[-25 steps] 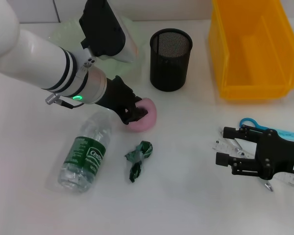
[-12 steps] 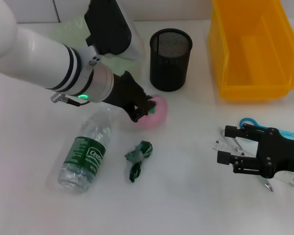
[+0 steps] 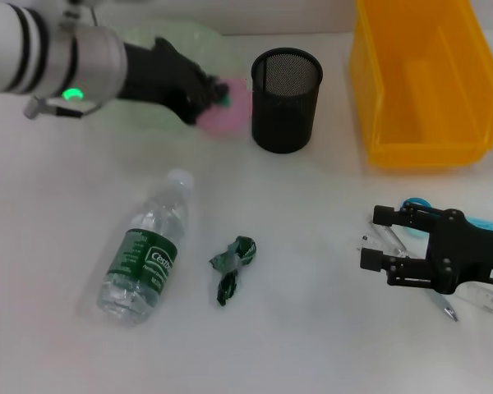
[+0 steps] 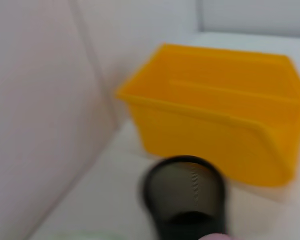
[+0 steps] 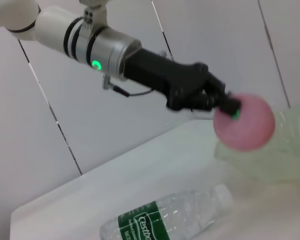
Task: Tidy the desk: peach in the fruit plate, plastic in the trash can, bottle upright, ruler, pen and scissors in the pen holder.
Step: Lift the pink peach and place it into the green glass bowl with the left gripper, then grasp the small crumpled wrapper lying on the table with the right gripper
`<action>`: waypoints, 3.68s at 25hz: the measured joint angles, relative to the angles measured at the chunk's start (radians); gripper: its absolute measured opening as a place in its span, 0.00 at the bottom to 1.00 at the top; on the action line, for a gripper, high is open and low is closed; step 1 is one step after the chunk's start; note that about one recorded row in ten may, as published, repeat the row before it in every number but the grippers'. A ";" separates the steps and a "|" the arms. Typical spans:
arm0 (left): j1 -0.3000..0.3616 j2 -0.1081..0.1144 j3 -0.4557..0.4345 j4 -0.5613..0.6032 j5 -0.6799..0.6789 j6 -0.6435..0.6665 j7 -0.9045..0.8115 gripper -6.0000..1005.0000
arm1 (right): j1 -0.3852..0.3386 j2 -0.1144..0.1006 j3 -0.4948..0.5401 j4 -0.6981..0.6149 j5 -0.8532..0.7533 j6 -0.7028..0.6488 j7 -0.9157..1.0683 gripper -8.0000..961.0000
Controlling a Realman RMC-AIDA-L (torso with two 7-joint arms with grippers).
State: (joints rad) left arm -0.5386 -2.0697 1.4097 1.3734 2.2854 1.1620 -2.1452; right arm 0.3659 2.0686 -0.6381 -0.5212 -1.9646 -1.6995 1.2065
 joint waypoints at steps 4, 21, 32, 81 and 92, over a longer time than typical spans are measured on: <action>-0.013 0.001 -0.126 -0.051 0.001 -0.055 0.002 0.07 | 0.002 0.005 0.000 0.000 0.001 0.001 -0.002 0.85; -0.009 0.007 -0.288 -0.245 -0.208 -0.155 0.153 0.44 | 0.049 0.008 0.006 0.043 0.004 0.025 -0.018 0.85; 0.114 0.010 -0.427 -0.257 -0.453 0.439 0.501 0.78 | 0.067 -0.030 0.146 -0.021 0.006 0.007 0.141 0.85; 0.220 0.066 -0.477 -0.471 -0.386 0.660 0.619 0.82 | 0.650 0.024 -0.881 -0.136 -0.169 0.291 0.419 0.85; 0.221 0.060 -0.479 -0.474 -0.361 0.656 0.621 0.82 | 0.642 0.024 -1.004 -0.108 -0.094 0.385 0.410 0.85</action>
State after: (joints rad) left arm -0.3174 -2.0098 0.9309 0.8996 1.9242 1.8185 -1.5241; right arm 1.0082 2.0925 -1.6421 -0.6287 -2.0587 -1.3145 1.6167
